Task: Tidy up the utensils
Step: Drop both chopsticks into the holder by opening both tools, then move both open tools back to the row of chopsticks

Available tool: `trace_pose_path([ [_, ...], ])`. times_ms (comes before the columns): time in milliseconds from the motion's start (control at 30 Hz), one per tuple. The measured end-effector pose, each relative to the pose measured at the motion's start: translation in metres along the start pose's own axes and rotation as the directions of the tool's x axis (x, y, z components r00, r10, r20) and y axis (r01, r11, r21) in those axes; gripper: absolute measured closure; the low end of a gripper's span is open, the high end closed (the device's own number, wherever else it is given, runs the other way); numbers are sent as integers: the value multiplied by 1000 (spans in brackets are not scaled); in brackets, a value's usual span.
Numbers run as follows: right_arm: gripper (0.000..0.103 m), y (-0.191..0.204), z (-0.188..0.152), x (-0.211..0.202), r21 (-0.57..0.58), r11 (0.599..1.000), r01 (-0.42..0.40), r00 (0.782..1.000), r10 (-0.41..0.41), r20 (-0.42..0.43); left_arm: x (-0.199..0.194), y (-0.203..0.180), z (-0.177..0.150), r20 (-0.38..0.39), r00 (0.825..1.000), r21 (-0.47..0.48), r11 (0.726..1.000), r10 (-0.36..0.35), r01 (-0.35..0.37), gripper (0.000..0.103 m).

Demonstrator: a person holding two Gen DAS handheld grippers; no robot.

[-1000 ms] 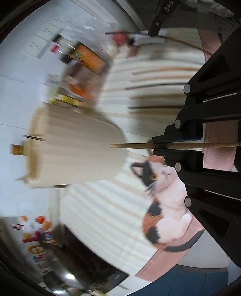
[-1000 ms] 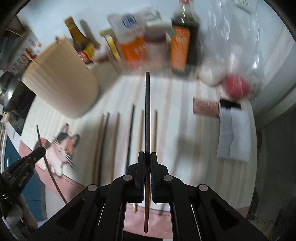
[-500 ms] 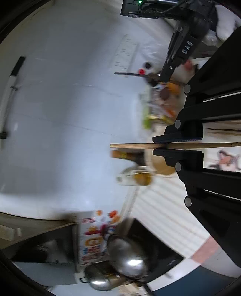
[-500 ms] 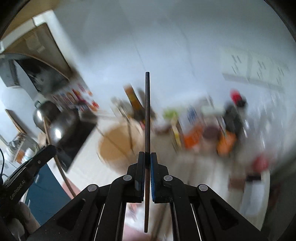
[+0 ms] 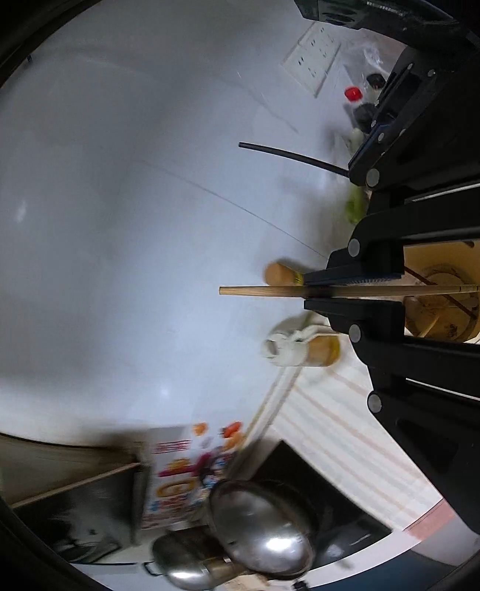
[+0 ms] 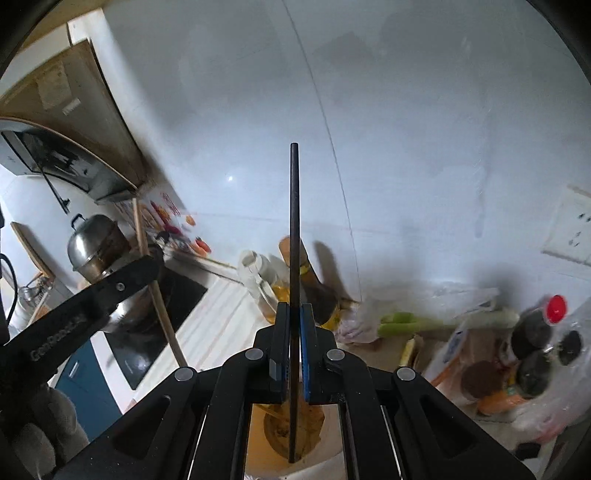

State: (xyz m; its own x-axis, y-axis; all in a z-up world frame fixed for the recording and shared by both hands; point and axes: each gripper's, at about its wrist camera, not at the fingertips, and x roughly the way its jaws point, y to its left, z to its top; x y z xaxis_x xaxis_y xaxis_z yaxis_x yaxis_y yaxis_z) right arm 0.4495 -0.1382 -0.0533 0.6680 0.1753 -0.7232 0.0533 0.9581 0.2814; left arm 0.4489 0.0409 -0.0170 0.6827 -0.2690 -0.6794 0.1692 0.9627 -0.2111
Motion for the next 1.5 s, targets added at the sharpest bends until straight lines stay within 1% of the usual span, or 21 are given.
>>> trace_pose_path([
  [167,98,-2,-17,29,-7,1000,-6,998,6,-55,26,8,-22,-89,996,4,1000,10,-10,99],
  [300,98,-1,-29,42,-15,1000,-7,996,5,-90,33,14,-33,-127,992,1,1000,5,-5,99],
  [500,97,1,-40,50,-18,1000,-16,987,13,-161,32,27,-45,-190,982,-31,999,2,-8,95],
  [633,97,2,-39,44,-16,1000,-16,983,13,-182,19,35,-45,-186,982,-45,999,19,-28,93],
  [667,97,2,-38,40,-11,1000,-14,984,11,-178,15,37,-44,-182,983,-47,998,29,-38,90],
  [700,97,2,-36,37,-9,1000,-14,984,12,-176,11,38,-42,-178,983,-44,998,45,-53,80],
  [733,96,2,-35,32,-7,1000,-9,985,8,-171,3,39,-41,-164,985,-38,997,59,-66,60],
  [767,94,1,-33,26,-3,1000,-3,986,2,-164,-2,40,-40,-151,986,-33,996,77,-83,48],
  [800,92,0,-32,21,0,1000,4,987,-4,-158,-6,42,-39,-139,986,-29,995,92,-97,29],
  [833,85,-2,-30,14,5,1000,11,989,-11,-149,-13,42,-40,-115,987,-19,993,110,-113,26],
  [867,78,-5,-30,7,14,1000,18,990,-16,-142,-20,43,-41,-98,987,-8,992,127,-129,26],
  [900,75,-7,-30,2,20,999,25,990,-22,-137,-25,44,-42,-88,986,-2,990,142,-143,24],
  [933,70,-10,-31,-7,23,999,40,991,-37,-126,-30,46,-45,-84,985,2,988,153,-153,14],
  [1000,61,-15,-34,-22,26,998,61,992,-58,-111,-39,48,-52,-69,984,4,987,162,-163,0],
  [1067,40,-22,-43,-41,34,995,92,991,-89,-97,-48,47,-63,-47,979,28,979,201,-200,0],
  [1100,36,-25,-48,-49,35,993,112,990,-108,-93,-52,45,-71,-36,976,38,976,217,-215,0],
  [1167,19,-33,-60,-64,45,990,132,988,-128,-83,-57,43,-85,-35,975,45,975,221,-219,0],
  [1233,11,-44,-75,-76,67,986,152,986,-146,-83,-60,41,-101,-53,976,48,977,209,-207,0],
  [1333,10,-65,-103,-91,125,977,172,983,-162,-84,-58,33,-129,-98,977,64,981,188,-183,0],
  [1400,6,-79,-125,-94,137,971,198,977,-185,-105,-51,26,-150,-136,974,82,982,180,-170,0],
  [1500,6,-106,-163,-82,161,957,241,959,-209,-193,-33,15,-184,-206,963,113,982,175,-155,0],
])
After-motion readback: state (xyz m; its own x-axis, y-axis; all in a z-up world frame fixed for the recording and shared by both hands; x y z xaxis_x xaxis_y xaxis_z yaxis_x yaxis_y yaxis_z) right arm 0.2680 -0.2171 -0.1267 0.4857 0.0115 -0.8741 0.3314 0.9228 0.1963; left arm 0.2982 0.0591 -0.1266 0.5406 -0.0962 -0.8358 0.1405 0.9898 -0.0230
